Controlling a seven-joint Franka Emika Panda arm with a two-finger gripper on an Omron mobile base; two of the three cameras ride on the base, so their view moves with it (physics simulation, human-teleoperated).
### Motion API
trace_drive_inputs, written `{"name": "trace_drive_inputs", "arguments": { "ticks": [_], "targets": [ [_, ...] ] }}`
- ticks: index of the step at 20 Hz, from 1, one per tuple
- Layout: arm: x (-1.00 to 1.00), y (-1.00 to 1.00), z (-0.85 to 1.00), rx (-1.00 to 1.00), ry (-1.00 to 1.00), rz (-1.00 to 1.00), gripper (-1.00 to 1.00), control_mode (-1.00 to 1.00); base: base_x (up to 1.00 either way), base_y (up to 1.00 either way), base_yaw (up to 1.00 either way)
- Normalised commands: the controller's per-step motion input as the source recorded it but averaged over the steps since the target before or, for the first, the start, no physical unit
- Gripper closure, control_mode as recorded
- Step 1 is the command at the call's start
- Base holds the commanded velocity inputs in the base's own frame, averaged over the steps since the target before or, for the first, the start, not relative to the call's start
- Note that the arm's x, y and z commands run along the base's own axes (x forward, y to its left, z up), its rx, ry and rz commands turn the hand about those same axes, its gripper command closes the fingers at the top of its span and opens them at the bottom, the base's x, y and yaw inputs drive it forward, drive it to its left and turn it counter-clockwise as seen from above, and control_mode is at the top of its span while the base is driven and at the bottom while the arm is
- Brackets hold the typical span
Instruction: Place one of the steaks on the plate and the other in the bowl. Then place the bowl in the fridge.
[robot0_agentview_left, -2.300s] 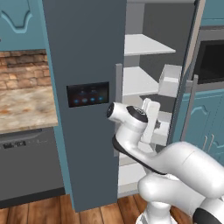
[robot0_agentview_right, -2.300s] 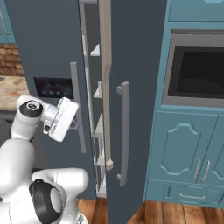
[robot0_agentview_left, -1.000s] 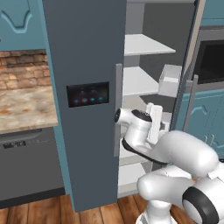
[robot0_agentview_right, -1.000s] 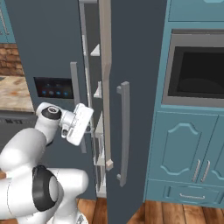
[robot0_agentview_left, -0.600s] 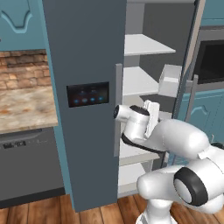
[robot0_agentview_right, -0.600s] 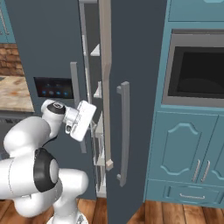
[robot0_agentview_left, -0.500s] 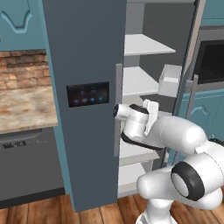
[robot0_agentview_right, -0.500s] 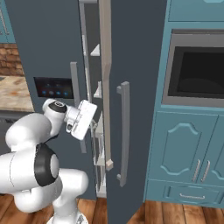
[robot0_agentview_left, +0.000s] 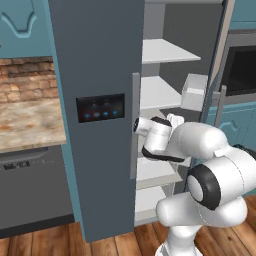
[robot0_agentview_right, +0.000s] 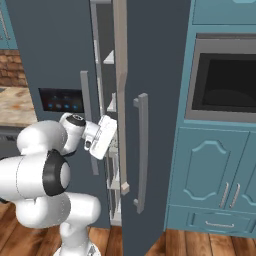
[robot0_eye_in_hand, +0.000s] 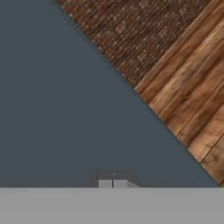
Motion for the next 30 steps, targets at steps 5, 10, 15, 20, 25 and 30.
{"name": "trace_drive_inputs", "arguments": {
  "ticks": [5, 10, 15, 20, 25, 30],
  "targets": [
    [0.04, -0.36, -0.18, -0.05, 0.09, -0.01, 1.00, -1.00, 0.00, 0.00, 0.00],
    [0.00, -0.51, -0.11, -0.05, 0.07, -0.03, 1.00, -1.00, 0.00, 0.00, 0.00],
    [0.00, -0.73, -0.11, -0.03, 0.08, -0.11, 1.00, -1.00, 0.00, 0.00, 0.00],
    [-0.02, -1.00, -0.17, -0.01, 0.11, -0.24, 1.00, -1.00, 0.00, 0.00, 0.00],
    [0.00, -1.00, -0.12, 0.00, 0.15, -0.11, 1.00, -1.00, 0.00, 0.00, 0.00],
    [0.00, -1.00, -0.10, 0.02, 0.12, -0.03, 1.00, -1.00, 0.00, 0.00, 0.00]
  ]
}}
